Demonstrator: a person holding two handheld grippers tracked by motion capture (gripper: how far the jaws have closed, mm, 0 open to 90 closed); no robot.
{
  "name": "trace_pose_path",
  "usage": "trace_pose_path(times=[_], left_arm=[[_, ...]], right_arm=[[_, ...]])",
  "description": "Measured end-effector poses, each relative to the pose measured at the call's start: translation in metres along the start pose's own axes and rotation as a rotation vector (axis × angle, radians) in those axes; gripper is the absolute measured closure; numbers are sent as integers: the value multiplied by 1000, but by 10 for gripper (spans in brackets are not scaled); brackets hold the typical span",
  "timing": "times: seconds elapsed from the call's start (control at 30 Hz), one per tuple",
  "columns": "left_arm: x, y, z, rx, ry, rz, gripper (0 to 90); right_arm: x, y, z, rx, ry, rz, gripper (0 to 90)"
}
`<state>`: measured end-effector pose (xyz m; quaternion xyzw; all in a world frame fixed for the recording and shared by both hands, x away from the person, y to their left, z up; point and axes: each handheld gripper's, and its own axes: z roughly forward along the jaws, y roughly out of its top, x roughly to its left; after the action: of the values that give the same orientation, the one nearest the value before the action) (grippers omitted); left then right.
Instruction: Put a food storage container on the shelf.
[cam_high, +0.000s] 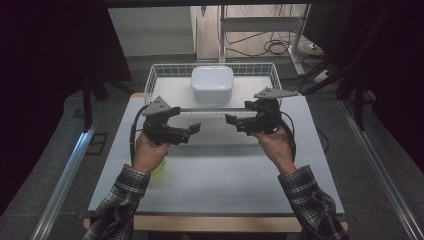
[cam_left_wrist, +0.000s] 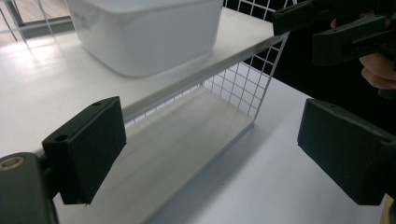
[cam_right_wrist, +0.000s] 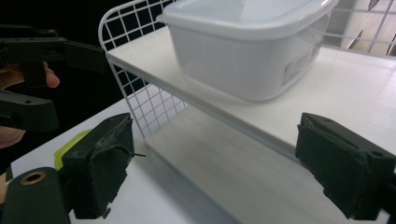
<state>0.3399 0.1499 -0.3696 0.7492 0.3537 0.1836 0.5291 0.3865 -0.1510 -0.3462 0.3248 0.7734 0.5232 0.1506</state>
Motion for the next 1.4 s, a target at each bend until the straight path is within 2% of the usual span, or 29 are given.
trace_pose_path(times=[0.13,0.23,0.4,0.57,0.63,0.8,0.87,1.0,1.07,1.2,1.23,1.4], left_arm=[[-3,-10,-1,19,1,5,75],[-6,-18,-2,37,10,29,73],[-11,-31,-3,69,6,44,57],[-14,-47,-6,66,-19,39,41],[-14,-51,-7,68,-15,42,40],[-16,-64,-9,69,-10,37,38],[-19,-72,-12,65,-10,36,37],[-21,-81,-15,61,-17,32,36],[-23,-89,-16,78,-17,35,34],[-25,-97,-17,79,-17,31,30],[-26,-100,-17,81,-19,28,30],[-32,-111,-18,89,-12,32,31]], right_arm=[[3,-11,-1,13,3,-14,92],[4,-15,-1,17,9,-18,77],[7,-27,-3,22,14,-27,55],[8,-45,-4,56,39,-34,26],[9,-52,-5,71,43,-34,21],[9,-63,-8,83,63,-16,15],[11,-70,-9,88,66,-35,15],[13,-76,-13,78,72,-37,17],[14,-82,-16,84,62,-47,18],[16,-90,-18,98,54,-55,19],[18,-97,-19,107,44,-61,20],[20,-108,-22,111,18,-75,20]])
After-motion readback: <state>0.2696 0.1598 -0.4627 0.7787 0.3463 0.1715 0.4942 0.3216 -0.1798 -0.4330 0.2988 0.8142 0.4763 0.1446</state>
